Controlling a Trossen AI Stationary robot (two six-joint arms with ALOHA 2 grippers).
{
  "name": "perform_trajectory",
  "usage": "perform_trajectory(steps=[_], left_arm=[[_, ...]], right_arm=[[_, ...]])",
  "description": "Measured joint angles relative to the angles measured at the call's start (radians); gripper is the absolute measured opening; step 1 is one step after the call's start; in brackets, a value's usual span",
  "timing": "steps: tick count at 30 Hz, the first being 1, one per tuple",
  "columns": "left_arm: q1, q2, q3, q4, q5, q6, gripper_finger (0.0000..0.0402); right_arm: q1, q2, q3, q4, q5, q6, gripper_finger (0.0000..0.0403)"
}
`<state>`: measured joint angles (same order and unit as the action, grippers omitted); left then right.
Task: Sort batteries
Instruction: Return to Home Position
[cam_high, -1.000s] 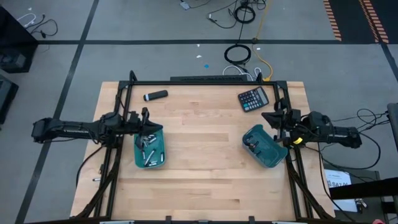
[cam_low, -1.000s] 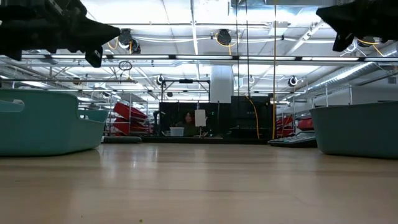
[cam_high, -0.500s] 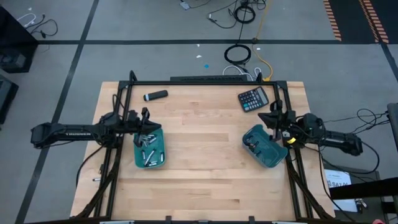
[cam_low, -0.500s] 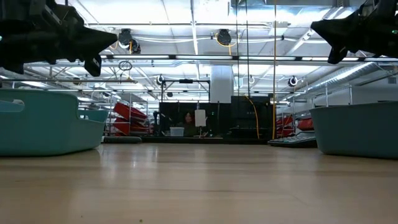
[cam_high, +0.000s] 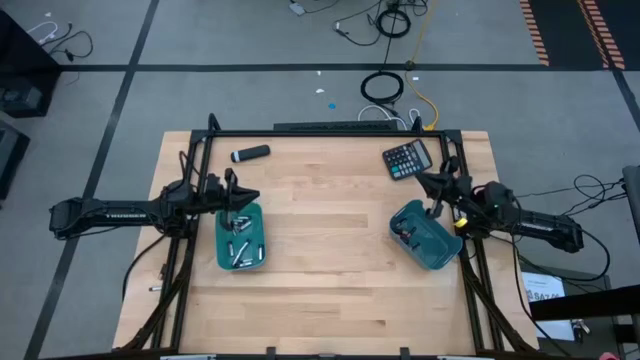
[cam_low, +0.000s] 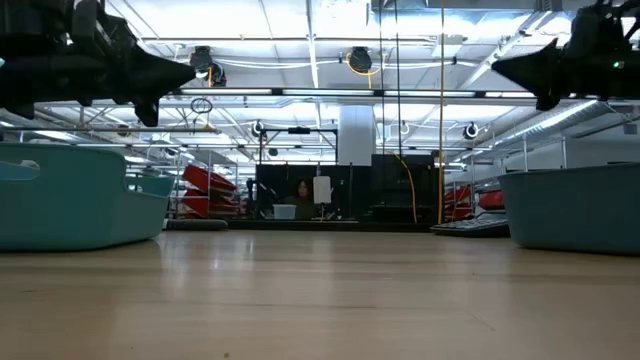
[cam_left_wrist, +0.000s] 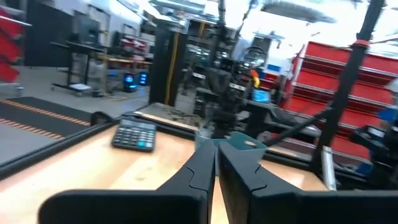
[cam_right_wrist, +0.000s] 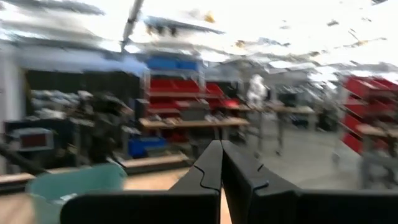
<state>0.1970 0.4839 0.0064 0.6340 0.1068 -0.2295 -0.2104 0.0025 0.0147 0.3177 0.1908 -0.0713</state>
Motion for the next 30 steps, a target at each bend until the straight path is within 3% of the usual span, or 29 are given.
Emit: perform_trajectory(steps=[6, 13, 30], left_arm=[[-0.010, 0.000, 0.000, 0.000, -0.013, -0.046, 0.0034], [-0.010, 0.000, 0.000, 0.000, -0.011, -0.052, 0.0035], [-0.010, 0.000, -0.001, 0.000, -0.010, -0.052, 0.0036]], right_arm=[[0.000, 0.000, 0.000, -0.120, 0.092, 0.021, 0.0000], [0.000, 0.000, 0.000, -0.203, 0.095, -0.011, 0.0000], [0.000, 0.000, 0.000, -0.203, 0.095, -0.012, 0.0000]])
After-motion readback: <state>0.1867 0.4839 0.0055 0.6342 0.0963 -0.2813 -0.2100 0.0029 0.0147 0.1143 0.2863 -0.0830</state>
